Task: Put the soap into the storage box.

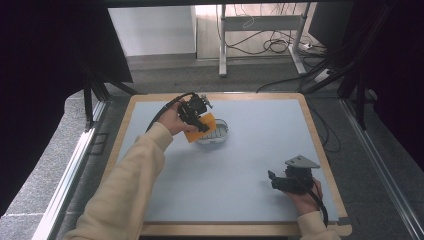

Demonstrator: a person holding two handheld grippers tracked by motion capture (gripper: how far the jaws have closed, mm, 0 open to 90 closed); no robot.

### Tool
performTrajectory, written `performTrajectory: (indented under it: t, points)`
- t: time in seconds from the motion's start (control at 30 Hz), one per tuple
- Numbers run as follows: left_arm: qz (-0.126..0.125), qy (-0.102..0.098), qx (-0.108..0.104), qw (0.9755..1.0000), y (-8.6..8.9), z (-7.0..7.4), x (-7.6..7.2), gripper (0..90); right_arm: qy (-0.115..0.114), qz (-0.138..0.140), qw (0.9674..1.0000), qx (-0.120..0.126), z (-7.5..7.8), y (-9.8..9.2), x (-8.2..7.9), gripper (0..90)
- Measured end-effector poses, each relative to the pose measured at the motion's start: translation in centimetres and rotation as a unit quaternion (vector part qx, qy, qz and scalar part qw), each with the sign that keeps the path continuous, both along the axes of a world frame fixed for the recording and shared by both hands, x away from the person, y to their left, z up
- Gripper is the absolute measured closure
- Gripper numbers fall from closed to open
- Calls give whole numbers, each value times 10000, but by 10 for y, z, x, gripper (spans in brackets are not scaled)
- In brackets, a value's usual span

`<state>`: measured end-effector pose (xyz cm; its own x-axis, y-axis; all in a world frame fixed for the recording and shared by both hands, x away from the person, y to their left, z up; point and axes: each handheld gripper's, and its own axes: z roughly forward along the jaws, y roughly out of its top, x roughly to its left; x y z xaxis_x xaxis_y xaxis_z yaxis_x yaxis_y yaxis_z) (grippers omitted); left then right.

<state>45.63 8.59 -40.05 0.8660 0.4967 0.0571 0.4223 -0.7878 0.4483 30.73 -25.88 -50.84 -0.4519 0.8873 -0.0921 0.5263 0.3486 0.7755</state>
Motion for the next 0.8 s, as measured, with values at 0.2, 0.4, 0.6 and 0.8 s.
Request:
performTrajectory:
  t: [0.2, 0.4, 0.6, 0.8]
  points:
    - [-149, -78, -10, 9999, -8, -1, 4, 621, -2, -1, 10000, -8, 0, 0, 0, 143]
    - [-235, -103, 89, 9996, -13, -1, 8, 622, 3, -9, 10000, -6, -1, 0, 1, 143]
    - [-316, -112, 136, 9993, -18, -1, 11, 622, 5, -7, 10000, -5, -1, -1, 1, 143]
    - [-441, -60, 179, 9989, -22, -6, 16, 622, 7, -17, 10000, -13, 0, -1, 1, 143]
